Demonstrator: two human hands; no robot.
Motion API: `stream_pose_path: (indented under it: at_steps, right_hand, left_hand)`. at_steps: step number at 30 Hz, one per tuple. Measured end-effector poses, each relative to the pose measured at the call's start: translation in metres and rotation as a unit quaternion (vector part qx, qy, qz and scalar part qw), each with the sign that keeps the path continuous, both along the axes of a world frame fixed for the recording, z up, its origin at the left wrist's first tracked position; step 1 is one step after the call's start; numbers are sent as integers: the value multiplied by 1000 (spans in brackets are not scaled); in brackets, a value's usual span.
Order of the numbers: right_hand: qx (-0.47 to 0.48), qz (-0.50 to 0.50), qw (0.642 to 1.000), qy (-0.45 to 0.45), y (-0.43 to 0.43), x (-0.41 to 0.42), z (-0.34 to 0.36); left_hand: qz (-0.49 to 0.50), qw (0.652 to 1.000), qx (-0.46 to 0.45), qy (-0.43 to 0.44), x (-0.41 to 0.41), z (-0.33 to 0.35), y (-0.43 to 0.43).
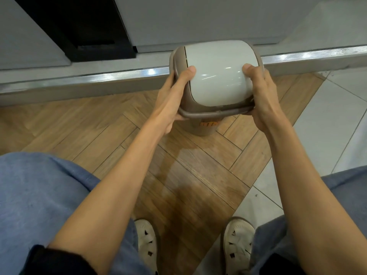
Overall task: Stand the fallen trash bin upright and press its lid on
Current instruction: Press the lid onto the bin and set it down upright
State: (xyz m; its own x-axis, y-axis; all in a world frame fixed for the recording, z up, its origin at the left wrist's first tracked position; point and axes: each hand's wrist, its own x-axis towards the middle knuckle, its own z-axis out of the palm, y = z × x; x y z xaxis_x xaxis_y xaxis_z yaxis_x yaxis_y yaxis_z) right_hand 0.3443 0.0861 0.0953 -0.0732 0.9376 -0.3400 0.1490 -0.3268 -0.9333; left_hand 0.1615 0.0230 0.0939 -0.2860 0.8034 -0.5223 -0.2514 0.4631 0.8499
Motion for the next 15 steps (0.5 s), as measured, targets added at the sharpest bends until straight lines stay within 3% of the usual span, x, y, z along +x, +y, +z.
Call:
stream_pose_path:
  at_steps: [15]
  right_hand:
    - [-10, 7, 999, -38, 54, -18, 1]
  left_hand:
    - [-36, 999, -3, -8, -13, 11, 45]
